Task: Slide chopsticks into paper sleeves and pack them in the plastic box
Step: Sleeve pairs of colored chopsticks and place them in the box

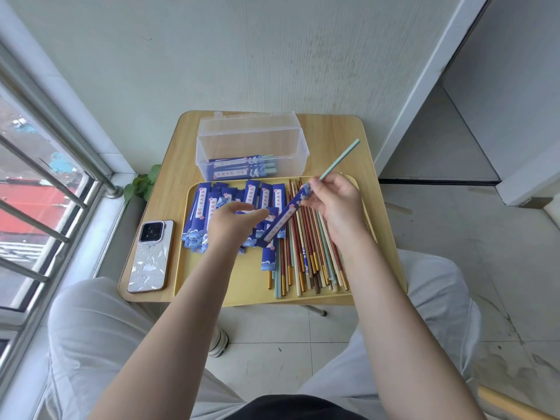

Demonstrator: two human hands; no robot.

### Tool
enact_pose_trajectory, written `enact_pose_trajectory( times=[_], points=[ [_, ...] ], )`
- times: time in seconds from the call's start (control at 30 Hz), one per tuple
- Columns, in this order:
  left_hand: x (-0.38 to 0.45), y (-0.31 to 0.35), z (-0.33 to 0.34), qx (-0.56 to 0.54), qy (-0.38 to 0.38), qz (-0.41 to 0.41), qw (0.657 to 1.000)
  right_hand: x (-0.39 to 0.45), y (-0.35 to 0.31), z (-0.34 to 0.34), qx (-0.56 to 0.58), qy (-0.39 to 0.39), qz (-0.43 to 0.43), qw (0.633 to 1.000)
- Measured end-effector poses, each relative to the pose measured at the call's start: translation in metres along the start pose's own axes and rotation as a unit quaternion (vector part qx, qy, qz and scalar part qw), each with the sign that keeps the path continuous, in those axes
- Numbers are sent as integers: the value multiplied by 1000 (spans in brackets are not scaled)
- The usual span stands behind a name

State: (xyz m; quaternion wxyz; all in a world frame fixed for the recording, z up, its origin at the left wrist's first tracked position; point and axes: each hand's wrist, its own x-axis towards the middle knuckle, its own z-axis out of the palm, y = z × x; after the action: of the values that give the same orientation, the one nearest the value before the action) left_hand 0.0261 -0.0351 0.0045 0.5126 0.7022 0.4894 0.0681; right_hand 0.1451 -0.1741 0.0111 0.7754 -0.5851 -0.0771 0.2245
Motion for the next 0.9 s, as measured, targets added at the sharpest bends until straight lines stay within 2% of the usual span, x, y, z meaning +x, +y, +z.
enact_pose_trajectory(
  times=[0.07, 0.1, 0.13, 0.23, 0.27, 0.3, 0.43, 0.6, 0.67, 0.83, 0.9],
  points=[
    [0, 0, -1, 59, 73, 63, 994, 2, -5, -2, -7, 2, 3, 1000],
    [1, 1, -1, 62, 71, 91, 991, 2, -7, -2, -14, -6, 5, 1000],
    [1, 5, 0, 47, 31, 115, 992, 2, -8, -1, -24, -15, 8, 1000],
    [-7, 21, 5, -28, -206, 134, 969, -1, -5, 6, -98, -52, 7, 994],
    [-12, 26, 7, -40, -265, 131, 955, -2, -3, 8, -136, -66, 2, 989],
    [-16, 29, 11, -43, -293, 130, 946, -2, 0, 9, -172, -79, -6, 982],
    [-20, 25, 31, -37, -252, 135, 958, -3, 5, 7, -208, -111, -13, 972],
    [-17, 11, 38, 20, -241, 155, 958, -2, -3, -1, -241, -33, -44, 969],
    [-17, 8, 41, 35, -231, 155, 960, -2, -4, -2, -271, -30, -60, 960],
    [-7, 7, 51, 44, -164, 146, 975, -4, 3, -1, -394, -134, -37, 909],
    [-2, 8, 55, 64, -154, 130, 977, -4, 3, -5, -403, -113, -14, 908]
  ],
)
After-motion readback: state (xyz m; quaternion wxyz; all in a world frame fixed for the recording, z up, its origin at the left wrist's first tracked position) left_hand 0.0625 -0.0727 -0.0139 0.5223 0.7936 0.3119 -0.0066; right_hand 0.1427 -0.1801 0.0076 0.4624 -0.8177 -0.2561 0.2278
